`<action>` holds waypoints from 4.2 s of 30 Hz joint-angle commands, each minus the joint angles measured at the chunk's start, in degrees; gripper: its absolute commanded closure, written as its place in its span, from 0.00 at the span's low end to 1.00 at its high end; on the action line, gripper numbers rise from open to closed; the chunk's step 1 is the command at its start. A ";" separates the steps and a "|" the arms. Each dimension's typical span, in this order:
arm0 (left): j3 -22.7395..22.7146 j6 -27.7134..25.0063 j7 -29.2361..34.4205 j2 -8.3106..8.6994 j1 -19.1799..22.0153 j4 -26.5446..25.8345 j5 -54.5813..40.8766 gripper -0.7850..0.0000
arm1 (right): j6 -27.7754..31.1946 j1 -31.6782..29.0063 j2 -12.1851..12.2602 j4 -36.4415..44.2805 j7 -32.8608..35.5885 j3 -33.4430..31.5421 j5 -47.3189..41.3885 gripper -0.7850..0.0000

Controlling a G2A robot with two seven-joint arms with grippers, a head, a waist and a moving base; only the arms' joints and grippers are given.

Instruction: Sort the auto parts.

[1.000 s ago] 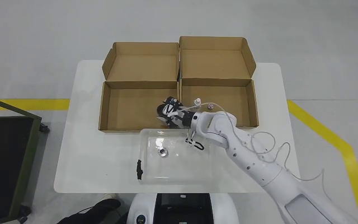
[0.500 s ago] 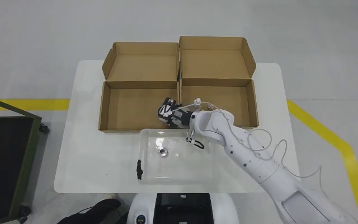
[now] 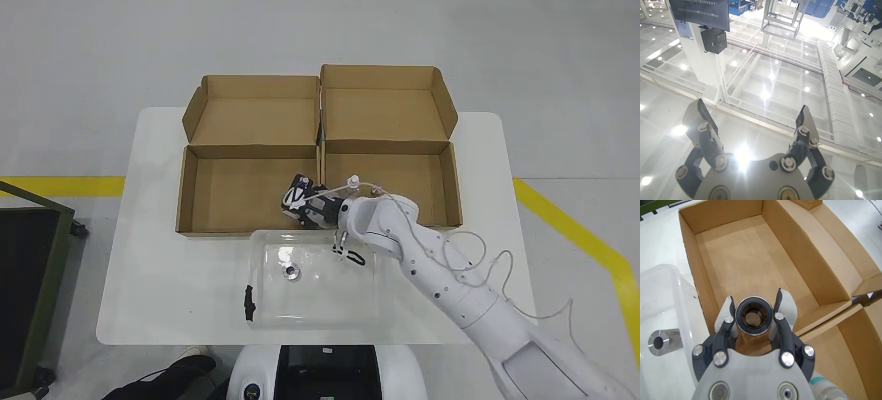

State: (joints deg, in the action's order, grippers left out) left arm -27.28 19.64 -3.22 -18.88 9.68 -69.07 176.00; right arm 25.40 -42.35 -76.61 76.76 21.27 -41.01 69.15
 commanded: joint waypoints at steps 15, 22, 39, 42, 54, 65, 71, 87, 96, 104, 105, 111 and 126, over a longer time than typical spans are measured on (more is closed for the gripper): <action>0.00 0.00 0.00 0.00 0.00 0.00 0.00 0.00 | 6.76 -7.52 2.31 18.97 -0.20 -6.06 2.35 0.41; 0.00 0.00 0.00 0.00 0.00 0.00 0.00 0.00 | 10.35 -13.01 3.41 26.07 0.84 -6.58 4.60 0.38; 0.00 0.00 0.00 0.00 0.00 0.00 0.00 0.00 | 13.69 -21.42 5.07 27.11 0.83 -5.80 12.59 0.37; 0.00 0.00 0.00 0.00 0.00 0.00 0.00 0.00 | 13.61 -21.62 5.17 26.44 0.76 -5.63 14.23 0.37; 0.00 0.00 0.00 0.00 0.00 0.00 0.00 0.00 | 13.53 -21.39 4.88 20.48 -0.99 -4.30 14.73 0.40; 0.00 0.00 0.00 0.00 0.00 0.00 0.00 0.00 | 11.80 -19.84 4.33 15.76 -2.21 -3.11 16.80 0.51; 0.00 0.00 0.00 0.00 0.00 0.00 0.00 0.00 | 11.42 -19.39 4.10 14.89 -2.23 -2.77 17.10 0.61; 0.00 0.00 0.00 0.00 0.00 0.00 0.00 0.00 | 11.97 -19.08 4.08 17.37 -3.00 -4.37 15.32 1.00; 0.00 0.00 0.00 0.00 0.00 0.00 0.00 0.00 | 13.15 -20.34 4.65 23.25 -3.12 -7.88 9.89 1.00; 0.00 0.00 0.00 0.00 0.00 0.00 0.00 0.00 | 14.19 -21.28 5.11 28.93 -4.02 -11.29 3.30 1.00; 0.00 0.00 0.00 0.00 0.00 0.00 0.00 0.00 | 14.28 -21.48 5.18 29.60 -4.13 -11.74 2.52 1.00; 0.00 0.00 0.00 0.00 0.00 0.00 0.00 0.00 | 14.47 -22.48 5.65 33.92 -7.09 -15.15 -0.81 1.00; 0.00 0.00 0.00 0.00 0.00 0.00 0.00 0.00 | 13.59 -24.82 6.59 38.29 -14.86 -23.24 -5.69 1.00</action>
State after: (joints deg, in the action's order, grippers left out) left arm -27.28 19.64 -3.22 -18.88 9.68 -69.07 176.00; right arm 39.07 -67.10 -70.07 114.94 6.76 -63.76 63.54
